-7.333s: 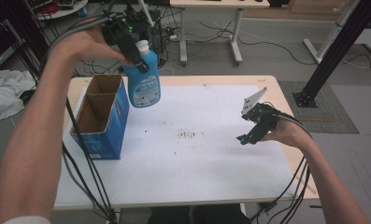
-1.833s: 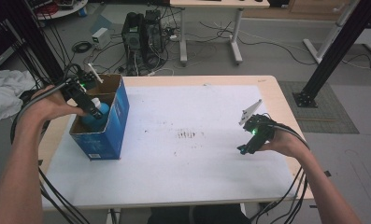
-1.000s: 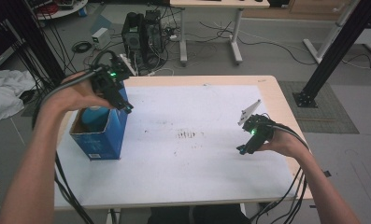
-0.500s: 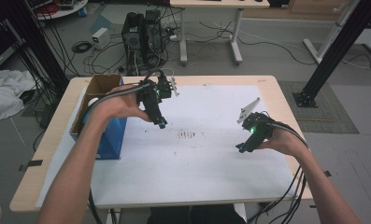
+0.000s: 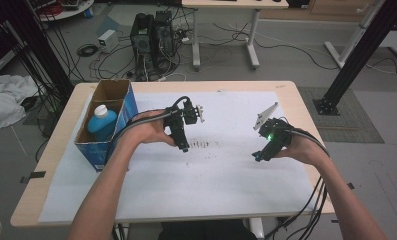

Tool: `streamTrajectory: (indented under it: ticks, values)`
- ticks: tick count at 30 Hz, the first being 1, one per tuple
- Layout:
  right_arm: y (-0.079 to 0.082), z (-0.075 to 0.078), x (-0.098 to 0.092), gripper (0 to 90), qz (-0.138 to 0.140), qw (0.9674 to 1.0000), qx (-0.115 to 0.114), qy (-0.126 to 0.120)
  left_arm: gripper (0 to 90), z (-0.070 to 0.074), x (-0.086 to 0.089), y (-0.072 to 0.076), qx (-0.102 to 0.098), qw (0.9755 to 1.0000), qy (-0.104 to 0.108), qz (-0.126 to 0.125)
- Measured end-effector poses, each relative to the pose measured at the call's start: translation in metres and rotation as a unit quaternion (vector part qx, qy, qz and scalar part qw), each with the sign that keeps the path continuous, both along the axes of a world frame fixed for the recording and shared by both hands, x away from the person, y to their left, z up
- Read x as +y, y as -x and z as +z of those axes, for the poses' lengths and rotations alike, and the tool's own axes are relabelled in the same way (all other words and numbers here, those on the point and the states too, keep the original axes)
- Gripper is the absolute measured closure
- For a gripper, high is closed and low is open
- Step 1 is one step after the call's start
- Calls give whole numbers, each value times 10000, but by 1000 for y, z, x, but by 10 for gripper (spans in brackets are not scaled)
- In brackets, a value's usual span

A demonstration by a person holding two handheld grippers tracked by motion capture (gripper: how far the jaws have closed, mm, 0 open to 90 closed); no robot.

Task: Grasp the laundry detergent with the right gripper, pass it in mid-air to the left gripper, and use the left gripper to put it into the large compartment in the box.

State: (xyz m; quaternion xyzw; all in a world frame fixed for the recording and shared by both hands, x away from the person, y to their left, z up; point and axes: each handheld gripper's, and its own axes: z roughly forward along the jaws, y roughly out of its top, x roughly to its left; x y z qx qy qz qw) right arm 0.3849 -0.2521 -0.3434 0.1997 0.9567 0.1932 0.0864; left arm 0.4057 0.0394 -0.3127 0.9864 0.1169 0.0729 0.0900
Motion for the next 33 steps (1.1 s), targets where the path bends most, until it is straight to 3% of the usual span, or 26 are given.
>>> streamTrajectory:
  ticks: [3, 16, 23, 33]
  values:
    - [-4, -1, 0, 125, 180, 9997, -132, -31, 172, -6, 2, 2, 62, 9999, 83, 68]
    - [-4, 2, 3, 125, 121, 9999, -113, 8, 172, -8, 11, 3, 119, 9995, 188, 212]
    - [-4, 2, 4, 125, 118, 9999, -105, 29, 172, -6, 10, 3, 74, 9999, 100, 78]
    - [-6, 3, 2, 125, 183, 9997, -174, 20, 172, -6, 11, 4, 60, 9998, 153, 96]
